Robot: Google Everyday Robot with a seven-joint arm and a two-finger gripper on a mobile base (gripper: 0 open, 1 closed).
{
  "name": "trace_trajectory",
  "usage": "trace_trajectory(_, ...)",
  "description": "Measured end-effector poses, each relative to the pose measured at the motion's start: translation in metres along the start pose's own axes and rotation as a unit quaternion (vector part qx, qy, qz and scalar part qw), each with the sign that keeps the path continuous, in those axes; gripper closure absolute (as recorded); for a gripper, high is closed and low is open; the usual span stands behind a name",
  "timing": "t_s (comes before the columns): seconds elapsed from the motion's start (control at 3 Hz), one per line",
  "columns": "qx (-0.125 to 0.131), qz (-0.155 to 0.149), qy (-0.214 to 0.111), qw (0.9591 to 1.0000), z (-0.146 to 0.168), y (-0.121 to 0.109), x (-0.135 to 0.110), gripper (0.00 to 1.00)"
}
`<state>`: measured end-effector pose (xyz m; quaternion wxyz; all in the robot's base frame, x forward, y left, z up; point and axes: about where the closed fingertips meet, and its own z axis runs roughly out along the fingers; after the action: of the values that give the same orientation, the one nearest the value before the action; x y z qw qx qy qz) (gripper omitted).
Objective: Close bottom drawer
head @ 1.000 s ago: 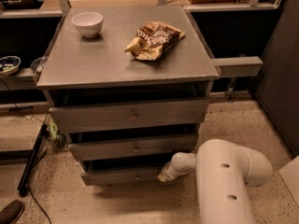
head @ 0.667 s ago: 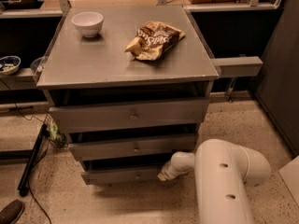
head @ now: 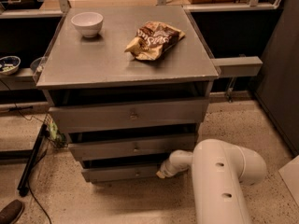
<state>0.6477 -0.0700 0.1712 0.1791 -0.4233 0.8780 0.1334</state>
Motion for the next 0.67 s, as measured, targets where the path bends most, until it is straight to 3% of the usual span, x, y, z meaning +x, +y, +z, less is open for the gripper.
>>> trace_trajectory(0.67, 0.003, -0.008, -0.005, 0.9999, 0.0015, -0.0033, -0.0086, 1.00)
